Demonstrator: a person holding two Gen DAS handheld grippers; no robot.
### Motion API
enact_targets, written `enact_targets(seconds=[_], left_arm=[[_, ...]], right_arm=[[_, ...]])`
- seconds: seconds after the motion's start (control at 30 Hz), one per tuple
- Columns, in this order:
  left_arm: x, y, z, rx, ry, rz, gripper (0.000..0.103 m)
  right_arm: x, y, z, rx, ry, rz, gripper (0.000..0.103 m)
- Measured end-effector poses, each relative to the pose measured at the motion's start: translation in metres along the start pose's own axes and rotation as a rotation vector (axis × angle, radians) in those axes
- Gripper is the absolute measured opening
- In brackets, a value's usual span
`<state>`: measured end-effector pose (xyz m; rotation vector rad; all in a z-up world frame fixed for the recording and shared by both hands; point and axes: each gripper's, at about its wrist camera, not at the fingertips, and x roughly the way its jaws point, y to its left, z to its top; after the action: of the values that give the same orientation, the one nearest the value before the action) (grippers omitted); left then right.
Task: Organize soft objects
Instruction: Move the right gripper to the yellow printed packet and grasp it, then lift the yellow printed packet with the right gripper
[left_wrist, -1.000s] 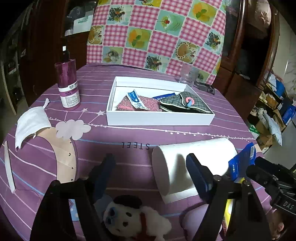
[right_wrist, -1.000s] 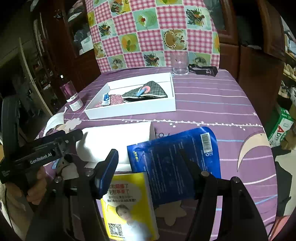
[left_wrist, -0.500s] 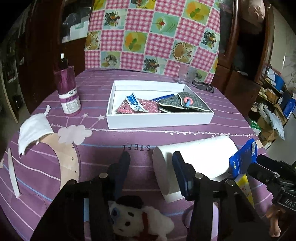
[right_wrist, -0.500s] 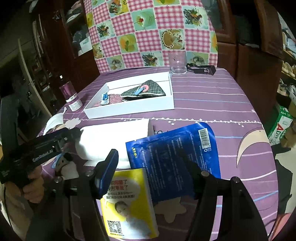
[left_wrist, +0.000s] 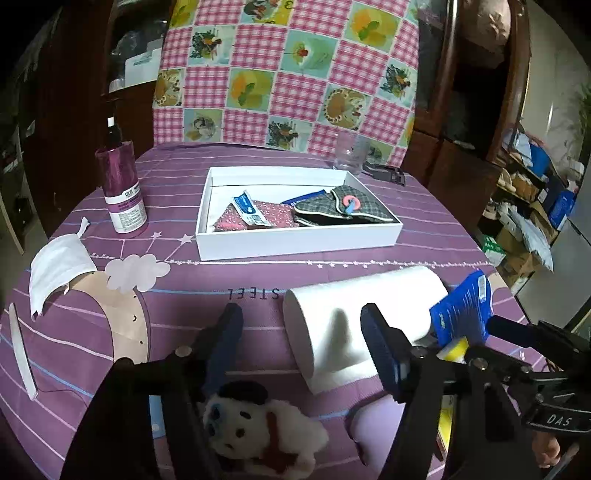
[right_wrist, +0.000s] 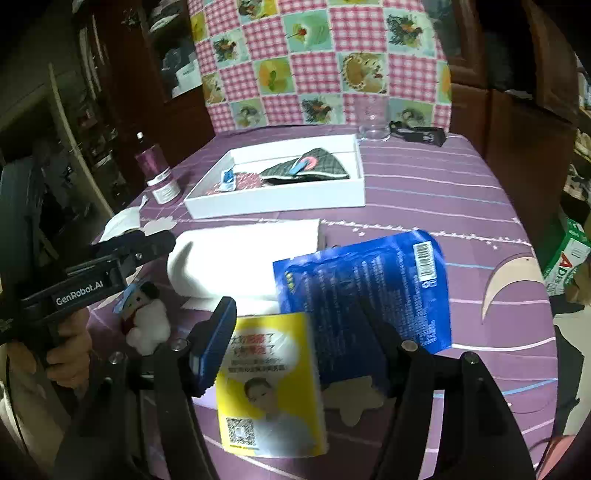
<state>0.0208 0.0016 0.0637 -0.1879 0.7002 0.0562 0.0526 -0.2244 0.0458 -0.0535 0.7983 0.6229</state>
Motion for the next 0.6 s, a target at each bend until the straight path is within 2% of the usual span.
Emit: enact_targets(seconds=[0.23, 0.4, 0.6], left_arm=[[0.011, 0.001, -0.007, -0.012, 0.107, -0.024, 0.067], [0.016, 0.002, -0.012, -0.018, 0.135, -0.011, 0.067], [0.016, 0.001, -0.013, -0.011, 0.139, -0.006, 0.067]], right_arm=[[0.013, 0.014, -0.009, -0.053, 0.086, 0.03, 0.066], [0.018, 0.023, -0.013, -0.094, 0.104, -0.004, 0.066], [0.026, 0.026, -0.017, -0.124, 0.143, -0.039, 0.071]])
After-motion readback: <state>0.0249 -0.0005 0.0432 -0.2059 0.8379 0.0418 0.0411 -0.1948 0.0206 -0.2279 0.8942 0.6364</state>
